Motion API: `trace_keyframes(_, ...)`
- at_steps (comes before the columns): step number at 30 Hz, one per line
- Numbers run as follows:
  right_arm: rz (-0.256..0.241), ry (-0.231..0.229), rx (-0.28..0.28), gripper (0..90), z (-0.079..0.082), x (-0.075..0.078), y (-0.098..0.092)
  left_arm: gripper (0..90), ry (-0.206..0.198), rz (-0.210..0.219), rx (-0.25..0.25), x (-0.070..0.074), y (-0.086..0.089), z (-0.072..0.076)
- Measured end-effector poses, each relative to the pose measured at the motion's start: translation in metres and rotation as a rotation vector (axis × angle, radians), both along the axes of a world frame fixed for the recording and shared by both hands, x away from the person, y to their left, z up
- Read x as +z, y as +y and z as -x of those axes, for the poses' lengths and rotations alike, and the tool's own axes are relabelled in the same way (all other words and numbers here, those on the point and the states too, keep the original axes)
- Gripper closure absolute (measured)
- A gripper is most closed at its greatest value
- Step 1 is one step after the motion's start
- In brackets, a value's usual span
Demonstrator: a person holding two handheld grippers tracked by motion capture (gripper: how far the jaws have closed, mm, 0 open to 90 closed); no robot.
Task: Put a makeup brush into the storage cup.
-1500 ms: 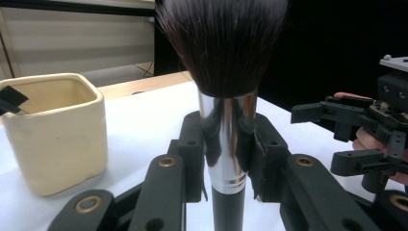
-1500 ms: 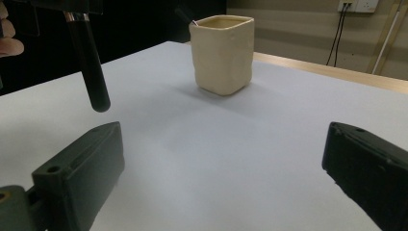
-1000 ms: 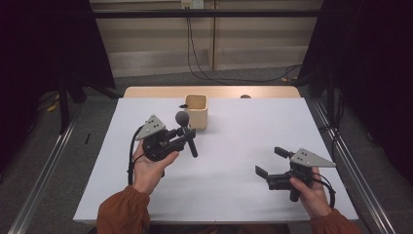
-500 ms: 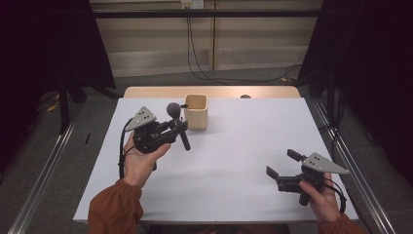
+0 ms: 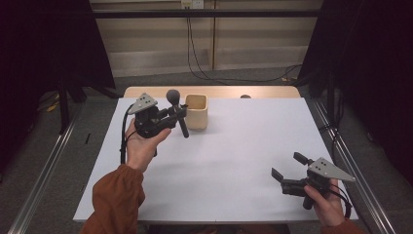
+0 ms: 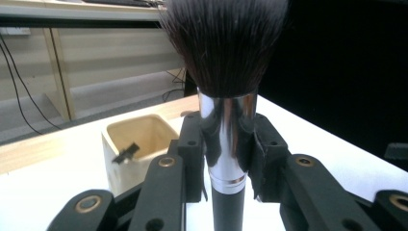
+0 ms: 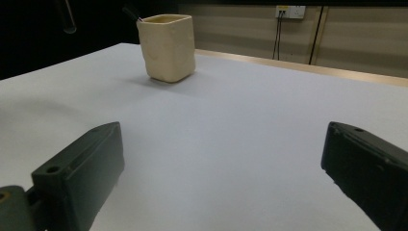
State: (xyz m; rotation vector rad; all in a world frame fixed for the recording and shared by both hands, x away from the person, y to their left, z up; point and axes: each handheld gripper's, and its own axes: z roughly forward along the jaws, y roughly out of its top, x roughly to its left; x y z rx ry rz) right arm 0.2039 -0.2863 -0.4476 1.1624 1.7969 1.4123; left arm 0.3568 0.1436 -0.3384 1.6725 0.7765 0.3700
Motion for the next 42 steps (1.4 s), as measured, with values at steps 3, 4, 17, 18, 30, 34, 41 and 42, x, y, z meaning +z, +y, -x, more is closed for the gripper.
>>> trace_keyframes(3,-0.007,0.014,0.0,0.8,0.001,-0.003,-0.003,70.5,-0.013,-0.003,0.012,0.006,-0.002,-0.006)
trace_keyframes(4,-0.011,0.014,-0.001,0.8,0.001,-0.004,-0.004,70.5,-0.015,0.0,0.012,0.007,-0.002,-0.007)
trace_keyframes(17,-0.006,-0.01,0.002,0.8,-0.002,-0.002,-0.004,70.5,-0.011,0.019,0.051,0.009,-0.009,-0.029)
trace_keyframes(18,-0.009,-0.01,0.002,0.8,-0.003,-0.002,-0.004,70.5,-0.012,0.017,0.053,0.01,-0.009,-0.03)
trace_keyframes(30,-0.019,-0.011,0.012,0.8,-0.003,-0.001,-0.004,70.4,-0.089,0.009,0.105,0.015,-0.023,-0.052)
trace_keyframes(34,-0.015,-0.011,0.008,0.8,-0.002,-0.001,-0.004,70.4,-0.094,0.007,0.119,0.006,-0.029,-0.059)
trace_keyframes(41,-0.016,-0.012,0.009,0.8,-0.001,-0.001,-0.005,70.4,-0.097,0.005,0.129,0.002,-0.036,-0.069)
trace_keyframes(42,-0.021,-0.011,0.009,0.8,-0.001,-0.001,-0.005,70.4,-0.09,0.016,0.134,0.001,-0.036,-0.071)
